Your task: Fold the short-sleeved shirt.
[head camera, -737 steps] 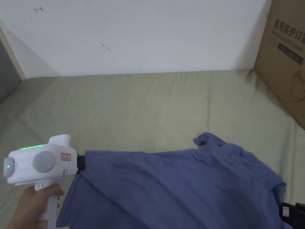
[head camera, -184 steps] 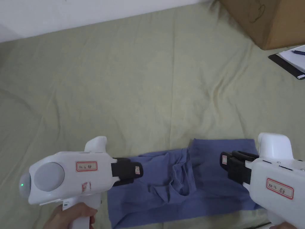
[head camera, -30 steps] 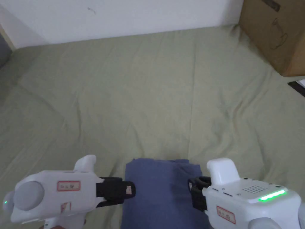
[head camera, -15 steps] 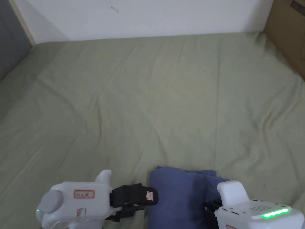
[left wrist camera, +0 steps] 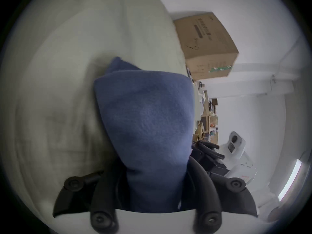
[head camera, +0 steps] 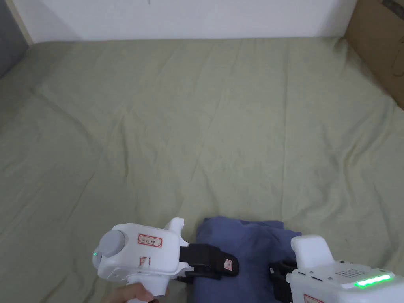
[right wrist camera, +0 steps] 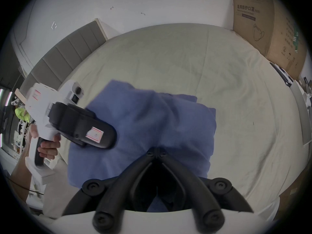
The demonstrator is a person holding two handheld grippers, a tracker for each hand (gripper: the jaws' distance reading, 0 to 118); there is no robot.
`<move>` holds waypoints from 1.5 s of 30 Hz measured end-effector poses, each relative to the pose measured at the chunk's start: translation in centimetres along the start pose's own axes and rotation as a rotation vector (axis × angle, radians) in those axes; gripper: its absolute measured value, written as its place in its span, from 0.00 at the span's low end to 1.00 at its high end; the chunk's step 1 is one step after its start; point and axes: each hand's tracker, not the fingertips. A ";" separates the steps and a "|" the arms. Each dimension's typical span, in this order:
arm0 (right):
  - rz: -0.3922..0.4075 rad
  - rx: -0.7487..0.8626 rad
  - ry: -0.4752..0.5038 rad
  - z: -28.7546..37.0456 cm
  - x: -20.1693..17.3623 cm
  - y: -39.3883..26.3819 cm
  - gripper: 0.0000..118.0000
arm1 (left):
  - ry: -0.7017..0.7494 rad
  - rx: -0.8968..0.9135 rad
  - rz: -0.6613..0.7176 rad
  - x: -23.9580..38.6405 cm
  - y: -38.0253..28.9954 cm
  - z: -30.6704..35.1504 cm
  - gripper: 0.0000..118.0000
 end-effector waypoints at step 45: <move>0.190 0.682 -0.376 7.8 -11.6 10.0 0.00 | 1.550 0.342 -0.080 -8.5 6.3 40.9 0.95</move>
